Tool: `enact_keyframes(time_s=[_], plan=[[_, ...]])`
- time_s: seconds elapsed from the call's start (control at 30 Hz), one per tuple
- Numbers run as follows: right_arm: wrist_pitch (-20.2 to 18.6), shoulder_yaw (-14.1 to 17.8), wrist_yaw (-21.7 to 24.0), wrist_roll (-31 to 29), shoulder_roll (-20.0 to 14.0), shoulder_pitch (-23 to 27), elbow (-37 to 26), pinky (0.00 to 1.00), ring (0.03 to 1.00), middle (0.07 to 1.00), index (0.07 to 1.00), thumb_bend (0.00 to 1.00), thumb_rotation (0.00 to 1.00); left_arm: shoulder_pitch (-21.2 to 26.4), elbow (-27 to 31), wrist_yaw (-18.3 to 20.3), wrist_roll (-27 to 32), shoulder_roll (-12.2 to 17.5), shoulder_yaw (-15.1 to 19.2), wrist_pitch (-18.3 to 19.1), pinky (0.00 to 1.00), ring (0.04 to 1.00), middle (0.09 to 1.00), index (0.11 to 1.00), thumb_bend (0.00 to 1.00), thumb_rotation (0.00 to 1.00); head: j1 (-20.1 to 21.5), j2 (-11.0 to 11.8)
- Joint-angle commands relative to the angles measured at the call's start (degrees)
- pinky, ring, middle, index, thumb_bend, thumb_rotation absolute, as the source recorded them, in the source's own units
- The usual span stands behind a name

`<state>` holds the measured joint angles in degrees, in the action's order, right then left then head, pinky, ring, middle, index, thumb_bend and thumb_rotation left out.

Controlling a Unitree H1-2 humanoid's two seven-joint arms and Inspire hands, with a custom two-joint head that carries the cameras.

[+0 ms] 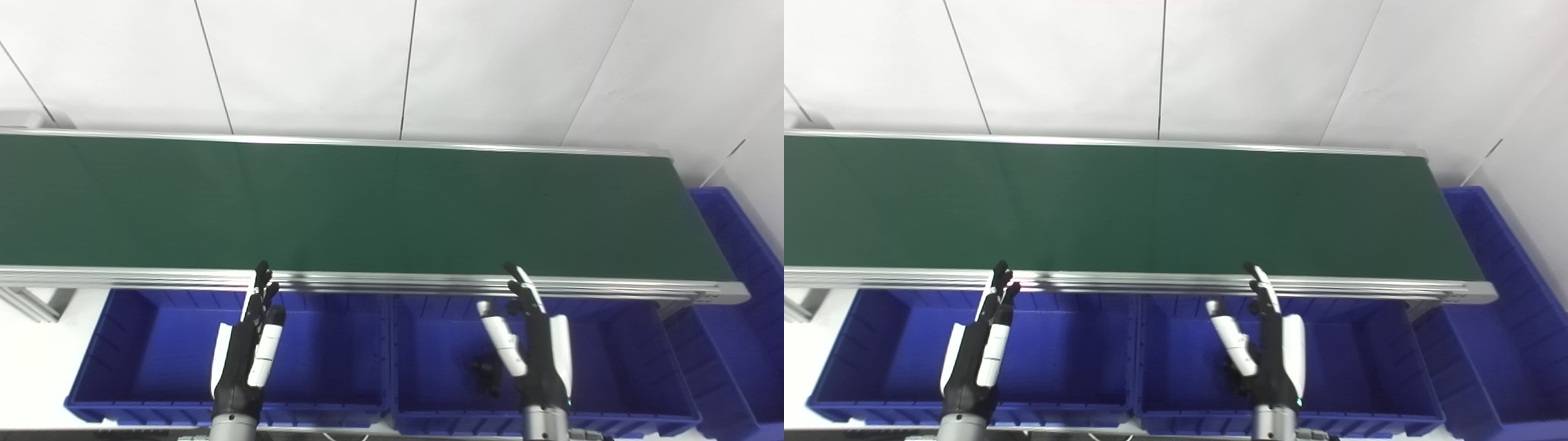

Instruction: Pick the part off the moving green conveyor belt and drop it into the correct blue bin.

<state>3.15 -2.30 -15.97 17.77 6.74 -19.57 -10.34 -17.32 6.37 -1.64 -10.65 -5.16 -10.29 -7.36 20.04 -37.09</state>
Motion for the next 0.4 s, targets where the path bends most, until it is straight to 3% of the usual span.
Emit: enact_keyframes(time_s=[0.0,0.17,0.37], plan=[[6.18,0.43,-0.51,-4.33,1.22,0.48,0.45,0.81,0.851,0.920,0.932,0.71,0.99,0.65,0.38,-0.95,-0.60,-0.01,-0.12,-3.20,1.00,0.965,1.000,1.000,0.53,1.00,-0.05,0.20],[10.35,0.34,1.69,-11.07,2.00,0.53,3.68,0.84,0.870,0.936,0.942,0.69,0.99,1.03,-1.14,-1.19,-1.31,0.32,0.11,-6.13,1.00,0.967,1.000,1.000,0.52,1.00,-0.03,0.65],[10.59,-0.02,4.35,-15.99,2.05,0.57,4.44,0.87,0.895,0.949,0.958,0.82,0.96,1.42,-2.56,-1.35,-1.43,0.26,0.55,-8.14,1.00,0.982,1.000,1.000,0.55,0.98,-0.83,1.19]])
